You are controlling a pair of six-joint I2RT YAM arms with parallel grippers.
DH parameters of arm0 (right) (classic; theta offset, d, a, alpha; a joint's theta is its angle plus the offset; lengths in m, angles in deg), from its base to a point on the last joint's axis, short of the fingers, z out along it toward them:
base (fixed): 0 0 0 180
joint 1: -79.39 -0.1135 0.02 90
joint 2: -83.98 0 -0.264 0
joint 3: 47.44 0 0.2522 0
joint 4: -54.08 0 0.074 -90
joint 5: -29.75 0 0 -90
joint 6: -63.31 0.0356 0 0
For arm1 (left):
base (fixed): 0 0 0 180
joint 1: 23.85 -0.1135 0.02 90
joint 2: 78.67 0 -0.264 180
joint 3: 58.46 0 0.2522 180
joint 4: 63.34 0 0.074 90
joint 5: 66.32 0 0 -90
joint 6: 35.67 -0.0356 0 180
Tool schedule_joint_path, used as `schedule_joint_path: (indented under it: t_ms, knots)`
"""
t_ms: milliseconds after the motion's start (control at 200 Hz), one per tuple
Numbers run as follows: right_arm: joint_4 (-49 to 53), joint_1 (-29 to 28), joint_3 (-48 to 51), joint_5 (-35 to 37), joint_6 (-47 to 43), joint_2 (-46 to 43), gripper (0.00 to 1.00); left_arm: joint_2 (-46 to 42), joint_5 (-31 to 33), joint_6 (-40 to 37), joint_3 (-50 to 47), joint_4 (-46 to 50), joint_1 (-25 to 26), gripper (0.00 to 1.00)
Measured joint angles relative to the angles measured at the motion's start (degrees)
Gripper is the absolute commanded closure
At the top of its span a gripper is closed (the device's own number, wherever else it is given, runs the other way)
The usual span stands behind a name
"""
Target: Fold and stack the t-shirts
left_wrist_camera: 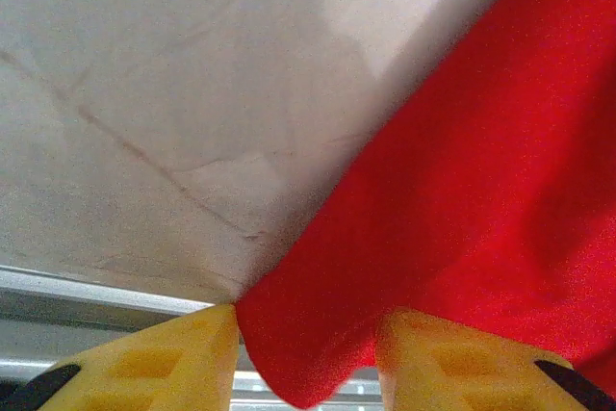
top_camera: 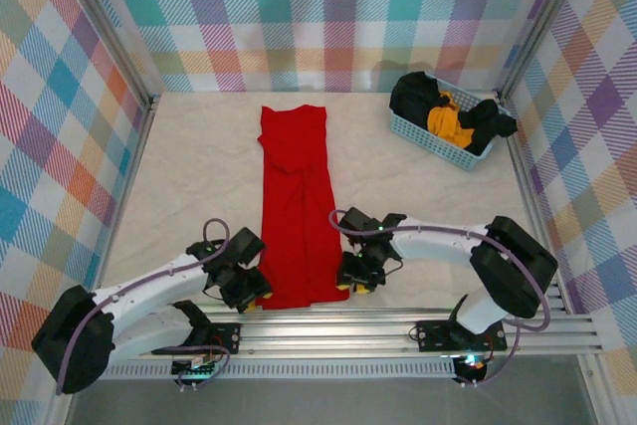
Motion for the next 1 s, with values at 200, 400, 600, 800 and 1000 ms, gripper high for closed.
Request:
schedule_joint_path:
  t_ms: [200,400,600,800,1000]
  knots:
    - [-3.85,-0.02,0.17,-2.49,3.45,0.96,0.65,4.98,0.0,3.76,1.73,-1.4,2.49,0.73]
    - [-10.01,-0.02,0.28,-3.78,7.23,2.84,1.0,3.74,-0.09,6.51,1.62,-1.11,2.99,1.0]
    - [-9.22,-0.02,-0.72,-1.4,10.58,0.02,1.0,-1.36,4.7,8.0,2.75,-1.05,2.97,1.0]
    - [-6.56,3.23,-4.02,0.22,14.01,-6.4,1.0,-7.37,8.72,7.69,11.78,-2.69,-2.43,1.0]
    - [-5.29,10.34,-15.17,0.15,13.42,-1.42,1.0,4.13,6.88,2.93,19.63,-4.87,-12.72,1.0]
